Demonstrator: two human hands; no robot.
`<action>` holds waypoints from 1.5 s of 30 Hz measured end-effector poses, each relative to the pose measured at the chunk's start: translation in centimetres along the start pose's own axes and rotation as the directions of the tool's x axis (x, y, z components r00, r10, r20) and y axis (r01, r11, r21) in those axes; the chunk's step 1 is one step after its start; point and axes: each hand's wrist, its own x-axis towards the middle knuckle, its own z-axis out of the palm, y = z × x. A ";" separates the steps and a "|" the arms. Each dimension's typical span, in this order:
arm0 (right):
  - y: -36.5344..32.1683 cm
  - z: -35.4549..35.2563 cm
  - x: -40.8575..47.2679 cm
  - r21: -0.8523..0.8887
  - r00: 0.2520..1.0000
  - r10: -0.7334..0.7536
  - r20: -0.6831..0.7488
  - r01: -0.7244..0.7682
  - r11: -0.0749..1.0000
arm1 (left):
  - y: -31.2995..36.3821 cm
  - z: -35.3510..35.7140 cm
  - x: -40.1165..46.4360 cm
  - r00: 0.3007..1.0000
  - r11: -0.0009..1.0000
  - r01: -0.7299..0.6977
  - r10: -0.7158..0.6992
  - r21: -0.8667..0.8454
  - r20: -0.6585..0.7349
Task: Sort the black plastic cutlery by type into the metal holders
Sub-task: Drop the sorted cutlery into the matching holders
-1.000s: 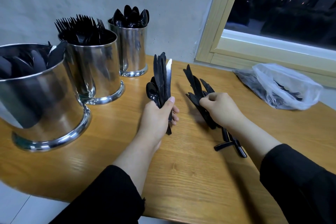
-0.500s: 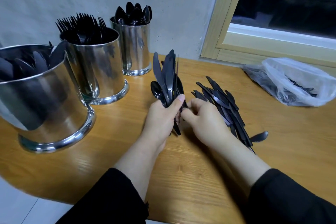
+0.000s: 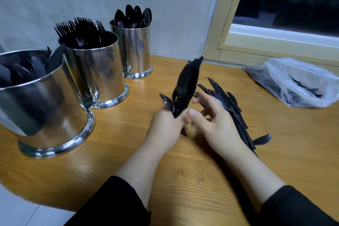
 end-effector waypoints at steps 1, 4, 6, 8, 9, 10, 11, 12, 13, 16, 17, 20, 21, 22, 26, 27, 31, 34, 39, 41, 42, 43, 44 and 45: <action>-0.5 -0.3 0.1 0.038 1.000 0.000 0.023 0.000 0.999 | 0.0 0.1 -0.1 0.999 0.999 -0.008 0.006 0.039 0.043; -1.9 -0.7 0.7 0.236 0.998 0.069 0.006 -0.069 0.969 | -0.1 0.2 -0.1 0.998 1.000 -0.014 0.013 0.017 0.064; -2.7 -0.7 1.2 0.376 0.989 0.150 -0.003 -0.138 0.916 | 0.0 0.1 -0.2 0.997 1.000 0.003 -0.002 -0.015 0.075; -3.2 -0.4 1.7 0.296 0.990 0.136 -0.034 -0.120 0.948 | 0.2 0.1 -0.4 0.996 0.999 0.016 -0.011 -0.047 0.093; -3.3 -0.3 2.0 0.265 0.990 0.132 -0.058 -0.112 0.958 | 0.3 0.1 -0.5 0.994 0.998 0.011 -0.004 -0.067 0.109; -3.4 -0.3 2.2 0.272 0.987 0.138 -0.083 -0.111 0.956 | 0.4 0.1 -0.6 0.991 0.996 0.004 0.008 -0.089 0.130; -3.4 -0.2 2.5 0.302 0.983 0.153 -0.097 -0.117 0.946 | 0.5 0.0 -0.7 0.988 0.994 0.002 0.014 -0.110 0.152; -3.5 -0.3 2.6 0.328 0.981 0.169 -0.093 -0.130 0.936 | 0.6 -0.2 -0.7 0.986 0.992 0.005 0.016 -0.128 0.167; -3.5 -0.3 2.8 0.340 0.982 0.174 -0.080 -0.137 0.930 | 0.5 -0.3 -0.7 0.984 0.989 0.010 0.017 -0.145 0.179; -3.9 -0.5 3.0 0.331 0.985 0.159 -0.061 -0.130 0.935 | 0.5 -0.5 -0.8 0.976 0.974 0.035 0.014 -0.223 0.218; -4.0 -0.5 3.0 0.333 0.986 0.154 -0.063 -0.125 0.935 | 0.6 -0.5 -0.8 0.972 0.967 0.055 0.005 -0.250 0.234; -4.3 -0.7 3.4 0.334 0.986 0.161 -0.054 -0.134 0.933 | 0.7 -0.6 -0.8 0.961 0.940 0.123 -0.032 -0.317 0.275; -4.4 -0.9 3.5 0.338 0.986 0.166 -0.029 -0.147 0.930 | 0.7 -0.6 -0.8 0.957 0.931 0.135 -0.035 -0.338 0.289; -4.6 -1.0 3.6 0.335 0.985 0.174 0.002 -0.164 0.928 | 0.7 -0.6 -0.8 0.953 0.924 0.142 -0.031 -0.355 0.301; -5.4 -1.1 3.9 0.320 0.983 0.184 -0.013 -0.170 0.932 | 1.0 -0.8 -0.9 0.946 0.912 0.142 -0.011 -0.384 0.323; -5.4 -1.0 4.0 0.336 0.980 0.197 -0.033 -0.175 0.925 | 1.0 -0.8 -0.9 0.948 0.912 0.131 -0.001 -0.388 0.319; -5.5 -0.8 4.0 0.365 0.973 0.222 -0.057 -0.187 0.912 | 1.3 -1.1 -1.1 0.958 0.918 0.125 -0.012 -0.377 0.288; -5.9 -0.7 3.8 0.356 0.971 0.232 -0.059 -0.196 0.914 | 1.4 -1.2 -1.2 0.963 0.907 0.130 -0.019 -0.400 0.270; -7.3 -0.8 3.4 0.228 0.988 0.145 -0.052 -0.130 0.965 | 2.1 -1.3 -1.7 0.975 0.905 0.135 -0.049 -0.405 0.215; -8.2 -0.8 3.2 0.105 0.992 0.085 -0.090 -0.076 0.992 | 2.7 -1.7 -2.1 0.982 0.918 0.145 -0.089 -0.369 0.164; -8.9 -0.9 3.2 0.069 0.991 0.061 -0.118 -0.053 0.996 | 3.0 -2.1 -2.3 0.988 0.938 0.137 -0.108 -0.320 0.108; -9.8 -1.0 3.3 0.056 0.989 0.038 -0.143 -0.030 0.998 | 3.3 -2.7 -2.3 0.993 0.964 0.115 -0.112 -0.239 0.027; -10.9 -1.1 3.4 0.066 0.986 0.020 -0.164 -0.009 0.998 | 3.7 -3.6 -2.4 0.994 0.983 0.080 -0.092 -0.168 -0.061; -12.2 -1.1 3.4 0.087 0.984 0.005 -0.181 0.011 0.996 | 4.3 -4.7 -2.6 0.988 0.991 0.039 -0.057 -0.128 -0.140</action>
